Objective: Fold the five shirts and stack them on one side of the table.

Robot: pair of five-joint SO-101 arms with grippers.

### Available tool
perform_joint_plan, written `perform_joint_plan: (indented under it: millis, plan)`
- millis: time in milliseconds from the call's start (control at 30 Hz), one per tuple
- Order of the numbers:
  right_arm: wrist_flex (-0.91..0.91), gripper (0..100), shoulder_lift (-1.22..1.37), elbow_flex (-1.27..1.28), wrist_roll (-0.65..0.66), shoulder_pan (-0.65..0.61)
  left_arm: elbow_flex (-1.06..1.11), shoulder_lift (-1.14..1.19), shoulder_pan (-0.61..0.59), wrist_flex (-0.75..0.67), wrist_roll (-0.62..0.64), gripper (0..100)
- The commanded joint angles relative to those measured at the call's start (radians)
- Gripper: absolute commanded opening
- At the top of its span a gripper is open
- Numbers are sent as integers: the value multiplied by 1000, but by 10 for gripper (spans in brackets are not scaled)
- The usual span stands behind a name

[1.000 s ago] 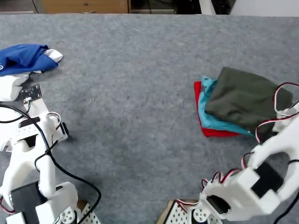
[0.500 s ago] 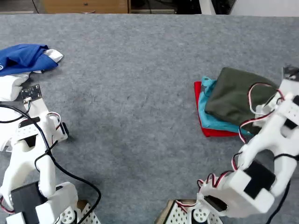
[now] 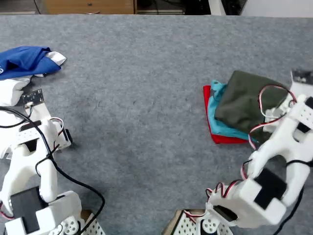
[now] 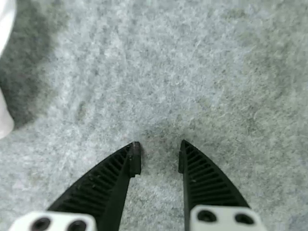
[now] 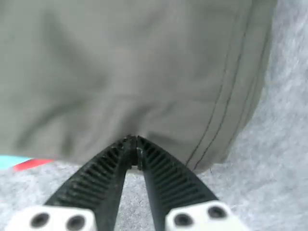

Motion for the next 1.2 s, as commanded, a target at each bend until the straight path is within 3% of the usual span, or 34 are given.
perform_joint_plan:
  millis: [0,133,233,367,533,1000,1167]
  plan:
    - [55,5,-122,-56,-18,-82,-48,15,-2,8,-2,144]
    - [31,5,-131,1,-115,-234,-51,18,-8,8,-3,147]
    - [-89,5,-90,81,-169,-317,-51,18,-8,8,-5,147]
    - [-239,5,22,157,-187,-348,-48,18,-9,8,-5,147]
    - [-287,5,134,142,-186,-349,-44,18,-9,8,-6,147]
    - [295,5,-298,-308,-192,-372,-69,16,-63,55,-51,147]
    - [302,5,-351,-321,-186,-469,-253,25,-196,264,15,147]
